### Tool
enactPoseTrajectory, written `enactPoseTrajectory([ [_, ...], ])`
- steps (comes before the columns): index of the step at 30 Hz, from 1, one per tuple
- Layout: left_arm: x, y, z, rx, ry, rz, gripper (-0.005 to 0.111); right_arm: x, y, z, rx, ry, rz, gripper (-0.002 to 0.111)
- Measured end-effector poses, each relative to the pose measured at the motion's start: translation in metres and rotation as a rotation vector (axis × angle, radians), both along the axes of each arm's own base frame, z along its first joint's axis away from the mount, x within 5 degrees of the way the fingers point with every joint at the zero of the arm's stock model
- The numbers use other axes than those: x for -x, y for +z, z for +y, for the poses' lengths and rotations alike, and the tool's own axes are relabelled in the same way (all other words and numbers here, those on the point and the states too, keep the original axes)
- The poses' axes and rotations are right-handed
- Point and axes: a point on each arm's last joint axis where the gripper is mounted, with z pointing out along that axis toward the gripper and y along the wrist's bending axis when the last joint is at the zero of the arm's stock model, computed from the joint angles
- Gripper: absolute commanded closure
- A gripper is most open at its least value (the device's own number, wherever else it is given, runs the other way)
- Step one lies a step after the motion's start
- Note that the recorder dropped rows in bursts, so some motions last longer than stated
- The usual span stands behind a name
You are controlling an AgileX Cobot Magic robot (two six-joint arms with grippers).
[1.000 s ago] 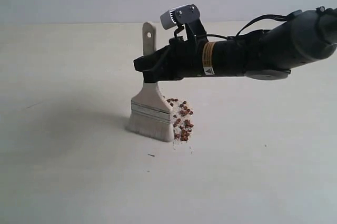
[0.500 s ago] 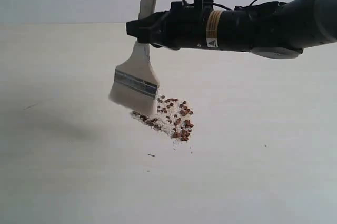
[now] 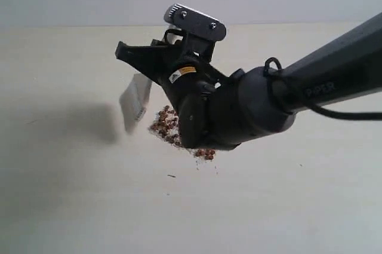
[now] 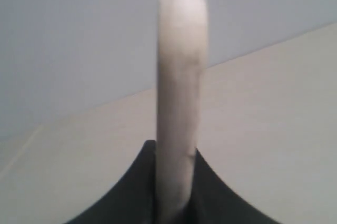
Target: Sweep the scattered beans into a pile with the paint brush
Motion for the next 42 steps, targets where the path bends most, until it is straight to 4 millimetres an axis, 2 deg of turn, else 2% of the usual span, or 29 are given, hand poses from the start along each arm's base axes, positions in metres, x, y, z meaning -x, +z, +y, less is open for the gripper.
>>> enactPoseTrajectory([
  [1, 0.000, 0.000, 0.000, 0.000, 0.000, 0.000, 0.107, 0.006, -0.001, -0.001, 0.097, -0.063, -0.017, 0.108],
  [3, 0.000, 0.000, 0.000, 0.000, 0.000, 0.000, 0.107, 0.011, -0.004, -0.006, 0.178, -0.149, 0.000, 0.108],
  [7, 0.000, 0.000, 0.000, 0.000, 0.000, 0.000, 0.107, 0.012, -0.008, -0.015, 0.219, -0.252, 0.052, 0.108],
  [13, 0.000, 0.000, 0.000, 0.000, 0.000, 0.000, 0.107, 0.013, -0.008, -0.020, 0.218, -0.303, 0.071, 0.108],
  [21, 0.000, 0.000, 0.000, 0.000, 0.000, 0.000, 0.107, 0.016, 0.031, -0.018, 0.139, -0.247, 0.023, 0.108],
  [24, 0.000, 0.000, 0.000, 0.000, 0.000, 0.000, 0.107, 0.017, 0.039, -0.013, 0.079, -0.193, 0.021, 0.108],
  [28, 0.000, 0.000, 0.000, 0.000, 0.000, 0.000, 0.107, 0.017, 0.032, -0.005, 0.000, -0.137, 0.052, 0.108],
  [36, 0.000, 0.000, 0.000, 0.000, 0.000, 0.000, 0.107, 0.016, -0.016, 0.002, 0.019, -0.125, 0.122, 0.108],
  [42, 0.000, 0.000, 0.000, 0.000, 0.000, 0.000, 0.107, 0.015, -0.018, -0.001, 0.084, -0.147, 0.091, 0.108],
])
